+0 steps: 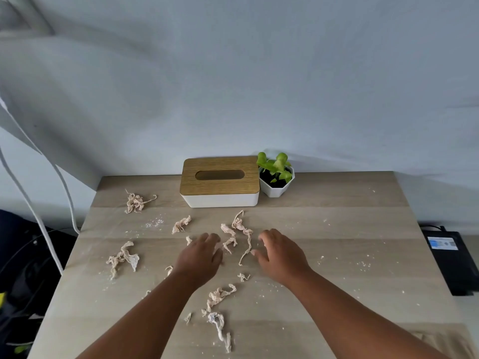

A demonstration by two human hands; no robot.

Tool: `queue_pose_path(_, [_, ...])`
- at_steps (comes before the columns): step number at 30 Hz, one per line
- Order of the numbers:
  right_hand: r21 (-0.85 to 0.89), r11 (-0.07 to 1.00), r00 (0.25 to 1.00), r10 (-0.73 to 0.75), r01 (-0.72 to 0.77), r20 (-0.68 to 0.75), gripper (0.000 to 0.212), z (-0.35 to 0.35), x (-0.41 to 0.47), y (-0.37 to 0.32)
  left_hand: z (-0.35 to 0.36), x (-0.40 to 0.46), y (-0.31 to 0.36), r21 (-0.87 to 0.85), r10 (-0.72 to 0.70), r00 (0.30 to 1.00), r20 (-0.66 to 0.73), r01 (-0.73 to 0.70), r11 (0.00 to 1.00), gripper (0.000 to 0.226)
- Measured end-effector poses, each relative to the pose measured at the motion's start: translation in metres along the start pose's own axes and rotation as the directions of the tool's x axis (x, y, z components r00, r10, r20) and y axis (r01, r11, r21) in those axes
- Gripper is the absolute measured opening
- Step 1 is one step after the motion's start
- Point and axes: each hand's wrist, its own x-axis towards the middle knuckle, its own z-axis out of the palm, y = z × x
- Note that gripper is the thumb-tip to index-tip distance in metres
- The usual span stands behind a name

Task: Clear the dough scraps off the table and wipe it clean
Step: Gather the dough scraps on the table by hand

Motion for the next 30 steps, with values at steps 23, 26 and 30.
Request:
queue_pose_path(23, [-0.405,0.847,0.935,-0.349,0.343,0.062,0.110,0.032,0.088,0.006,0.012,0.059,-0.014,0.343,0.318,0.948,0.024,-0.307,0.888,0.020])
queue_pose_path(26, [-0.429,0.841,0.937,-0.348,0.329,0.036,0.097,0.035,0.094,0.004,0.011,0.062,-0.014,0.350,0.327,0.945,0.007,-0.309,0.884,0.015])
queue_pose_path(30, [-0.459,0.815,0.900,-0.430,0.354,-0.070,0.058,0.042,0.094,0.005,0.011,0.063,-0.015,0.317,0.194,0.978,0.073,-0.207,0.926,0.021])
